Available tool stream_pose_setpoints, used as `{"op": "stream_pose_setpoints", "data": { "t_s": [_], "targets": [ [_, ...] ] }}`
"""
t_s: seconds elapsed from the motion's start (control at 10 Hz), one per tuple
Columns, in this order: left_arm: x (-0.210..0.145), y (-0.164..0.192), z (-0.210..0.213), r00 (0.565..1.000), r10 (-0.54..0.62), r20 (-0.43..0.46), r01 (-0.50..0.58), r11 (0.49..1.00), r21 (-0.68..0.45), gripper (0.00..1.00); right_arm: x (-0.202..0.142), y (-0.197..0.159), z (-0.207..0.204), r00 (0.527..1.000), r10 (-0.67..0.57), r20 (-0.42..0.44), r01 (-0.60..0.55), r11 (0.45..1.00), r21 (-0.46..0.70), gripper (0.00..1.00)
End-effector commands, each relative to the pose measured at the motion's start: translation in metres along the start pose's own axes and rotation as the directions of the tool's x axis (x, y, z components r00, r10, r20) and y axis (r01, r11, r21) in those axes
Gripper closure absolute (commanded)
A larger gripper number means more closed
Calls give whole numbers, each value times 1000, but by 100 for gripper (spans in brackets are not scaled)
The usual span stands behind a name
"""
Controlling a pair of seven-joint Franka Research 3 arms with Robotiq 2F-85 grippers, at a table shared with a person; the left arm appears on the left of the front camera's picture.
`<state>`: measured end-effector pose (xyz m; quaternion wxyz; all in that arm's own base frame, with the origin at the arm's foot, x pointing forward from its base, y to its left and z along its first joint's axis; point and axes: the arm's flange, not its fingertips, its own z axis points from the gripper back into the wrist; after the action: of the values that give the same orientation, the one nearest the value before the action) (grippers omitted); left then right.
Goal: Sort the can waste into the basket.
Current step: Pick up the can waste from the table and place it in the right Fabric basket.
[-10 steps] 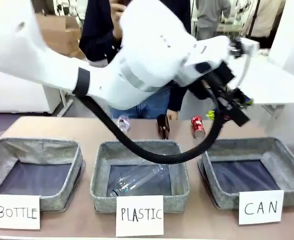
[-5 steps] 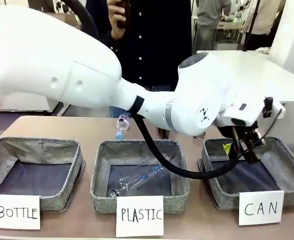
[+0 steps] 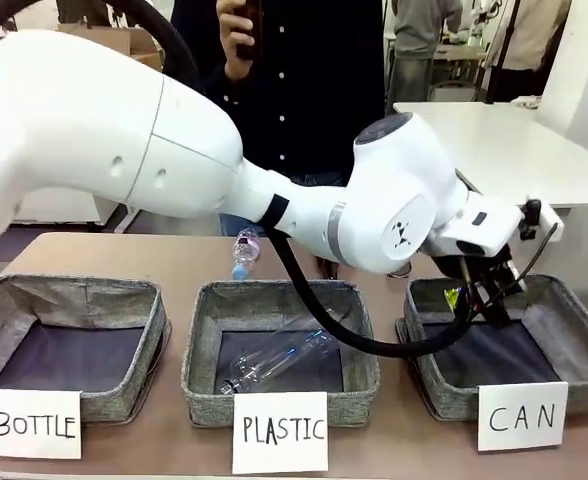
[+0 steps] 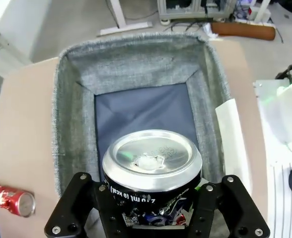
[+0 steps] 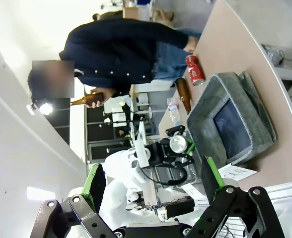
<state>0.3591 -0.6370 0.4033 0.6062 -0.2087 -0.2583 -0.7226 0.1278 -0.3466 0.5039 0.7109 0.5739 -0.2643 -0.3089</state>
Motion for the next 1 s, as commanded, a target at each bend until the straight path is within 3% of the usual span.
{"op": "stream_pose_setpoints", "data": {
  "t_s": [0.0, 0.1, 0.2, 0.3, 0.4, 0.5, 0.6, 0.9],
  "targets": [
    [3, -5, 1, 1000, -17, 7, 17, 1000, 18, 100, -1, 3, 5, 1000, -18, 25, 18, 1000, 4, 0],
    [3, -4, 1, 1000, -5, 15, 5, 1000, 22, 100, -1, 3, 5, 1000, -18, 25, 18, 1000, 4, 0],
    [2, -4, 0, 1000, -12, 6, 12, 1000, 21, 43, -1, 3, 5, 1000, -18, 25, 18, 1000, 4, 0],
    [2, -5, 0, 1000, -12, 5, 12, 1000, 18, 43, -1, 3, 5, 1000, -18, 25, 18, 1000, 4, 0],
    [2, -6, 0, 1000, -12, 7, 12, 1000, 17, 0, -1, 3, 5, 1000, -18, 25, 18, 1000, 4, 0],
    [2, -7, 0, 1000, -11, 8, 11, 1000, 16, 41, -1, 3, 5, 1000, -18, 25, 18, 1000, 4, 0],
    [1, -7, 0, 1000, -9, 11, 9, 1000, 18, 0, -1, 3, 5, 1000, -18, 25, 18, 1000, 4, 0],
    [-1, -8, 2, 1000, 4, 4, -4, 1000, 0, 0, -1, 3, 5, 1000, -18, 25, 18, 1000, 4, 0]
  ]
}}
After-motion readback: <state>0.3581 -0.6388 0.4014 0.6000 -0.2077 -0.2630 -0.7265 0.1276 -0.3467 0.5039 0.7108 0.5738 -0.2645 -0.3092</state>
